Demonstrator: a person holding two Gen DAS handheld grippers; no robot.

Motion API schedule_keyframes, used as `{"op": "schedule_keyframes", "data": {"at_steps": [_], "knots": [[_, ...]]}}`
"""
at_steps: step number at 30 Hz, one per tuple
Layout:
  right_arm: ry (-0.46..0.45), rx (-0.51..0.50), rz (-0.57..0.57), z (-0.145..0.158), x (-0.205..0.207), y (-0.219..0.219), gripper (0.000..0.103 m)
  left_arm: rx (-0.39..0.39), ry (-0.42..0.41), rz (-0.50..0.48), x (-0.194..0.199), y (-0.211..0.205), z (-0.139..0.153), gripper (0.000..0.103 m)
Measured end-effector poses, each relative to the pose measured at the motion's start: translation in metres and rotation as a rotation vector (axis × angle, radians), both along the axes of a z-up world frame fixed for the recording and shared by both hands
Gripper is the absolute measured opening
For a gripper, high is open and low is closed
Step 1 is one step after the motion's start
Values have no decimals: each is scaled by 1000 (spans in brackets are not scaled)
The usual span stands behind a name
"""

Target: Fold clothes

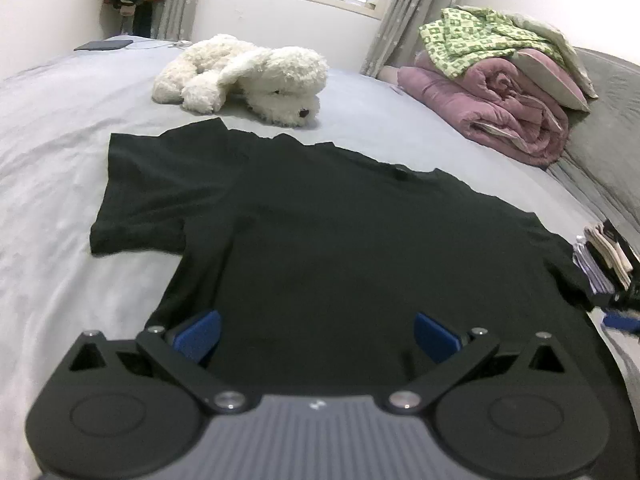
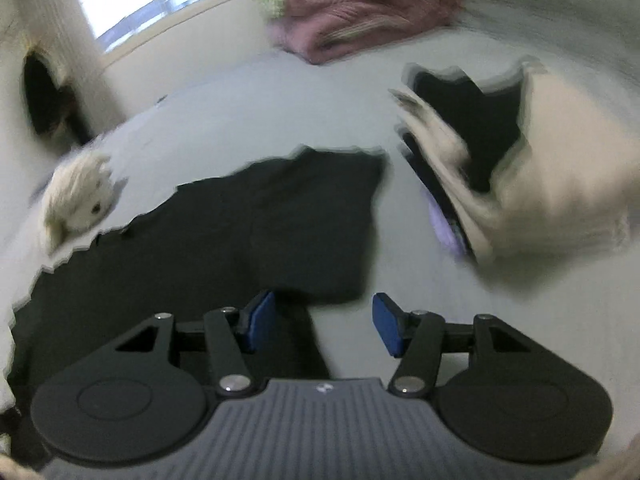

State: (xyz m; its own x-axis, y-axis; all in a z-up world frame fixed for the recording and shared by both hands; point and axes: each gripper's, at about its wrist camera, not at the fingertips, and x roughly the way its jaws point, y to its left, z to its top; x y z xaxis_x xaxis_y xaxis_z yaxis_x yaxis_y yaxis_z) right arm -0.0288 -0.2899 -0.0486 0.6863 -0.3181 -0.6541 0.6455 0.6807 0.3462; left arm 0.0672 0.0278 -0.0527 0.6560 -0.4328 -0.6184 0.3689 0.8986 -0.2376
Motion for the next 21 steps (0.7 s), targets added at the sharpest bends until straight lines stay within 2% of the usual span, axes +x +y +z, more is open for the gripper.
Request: {"op": "schedule_keyframes", "data": {"at_steps": [5,9,10,11,12,13,17,20,21], "knots": [[-160,161,-113,-15,-9,-18,60,28,-9,-26,-5,0,0,103],[-251,220,-156,-25,-5,-28,59,26,-6,-17,-5,0,1,103],[-261,218,-162,-26,-3,-29,57,22,-3,-12,-4,1,1,103],[-268,214,-159,-26,0,-31,44,18,-2,-8,-4,1,1,103],[-260,210,-135,-27,5,-33,16,17,-3,-7,-4,1,0,103],[-234,195,-111,-26,9,-35,8,19,-6,-9,-4,1,0,103],[-63,-41,-98,-16,21,-35,5,58,-36,-38,-6,-2,-4,103],[-22,-82,-68,-22,28,-34,5,114,-68,-63,-10,-7,-6,103],[-19,-92,-63,-20,28,-32,8,129,-74,-67,-11,-8,-6,103]]}}
